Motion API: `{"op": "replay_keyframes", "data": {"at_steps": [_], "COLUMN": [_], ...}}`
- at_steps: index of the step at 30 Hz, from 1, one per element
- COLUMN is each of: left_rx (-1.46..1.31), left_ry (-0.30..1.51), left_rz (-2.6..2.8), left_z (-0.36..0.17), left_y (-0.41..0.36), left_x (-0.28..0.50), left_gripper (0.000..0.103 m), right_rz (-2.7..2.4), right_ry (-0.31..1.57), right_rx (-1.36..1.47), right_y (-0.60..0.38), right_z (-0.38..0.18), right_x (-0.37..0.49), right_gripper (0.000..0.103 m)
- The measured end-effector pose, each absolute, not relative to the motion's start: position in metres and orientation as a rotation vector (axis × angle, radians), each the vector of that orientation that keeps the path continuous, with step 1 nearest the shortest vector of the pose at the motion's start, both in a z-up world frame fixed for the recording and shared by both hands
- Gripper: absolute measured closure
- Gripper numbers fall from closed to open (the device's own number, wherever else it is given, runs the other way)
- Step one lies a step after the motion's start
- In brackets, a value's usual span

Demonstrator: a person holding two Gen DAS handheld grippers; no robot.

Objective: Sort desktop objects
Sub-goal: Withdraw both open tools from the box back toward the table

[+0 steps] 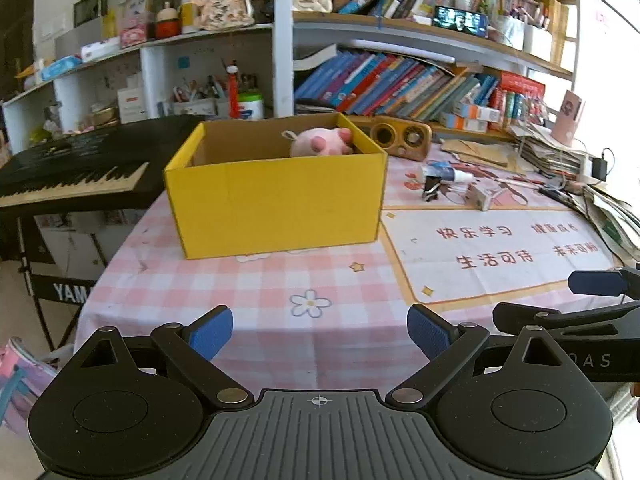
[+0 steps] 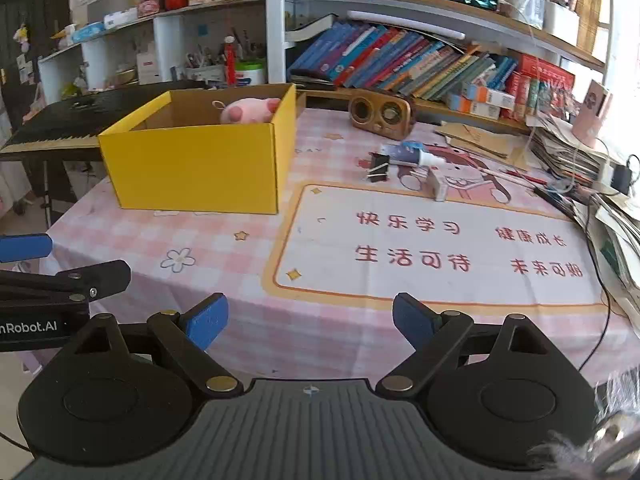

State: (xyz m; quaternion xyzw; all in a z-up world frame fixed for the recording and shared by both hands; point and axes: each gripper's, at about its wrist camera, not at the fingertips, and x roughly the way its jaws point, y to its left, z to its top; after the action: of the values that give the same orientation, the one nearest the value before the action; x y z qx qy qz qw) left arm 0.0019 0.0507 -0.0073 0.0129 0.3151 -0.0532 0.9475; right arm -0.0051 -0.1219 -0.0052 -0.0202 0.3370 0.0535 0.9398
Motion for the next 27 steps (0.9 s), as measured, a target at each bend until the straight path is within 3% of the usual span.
{"op": "replay_keyframes", "data": {"at_steps": [27], "left_rx": [0.061], "left_ry": [0.682], "left_rz": [-0.256], "left_z": [-0.017], "left_y": [-0.021], "left_x": [0.051], "left_gripper": [0.007], "right_rz": [-0.036], "right_ry": [0.741], "right_rx": [0.002], "right_y": [-0.195], "right_z": [-0.012], "right_x": [0.022], "right_gripper": [0.013]}}
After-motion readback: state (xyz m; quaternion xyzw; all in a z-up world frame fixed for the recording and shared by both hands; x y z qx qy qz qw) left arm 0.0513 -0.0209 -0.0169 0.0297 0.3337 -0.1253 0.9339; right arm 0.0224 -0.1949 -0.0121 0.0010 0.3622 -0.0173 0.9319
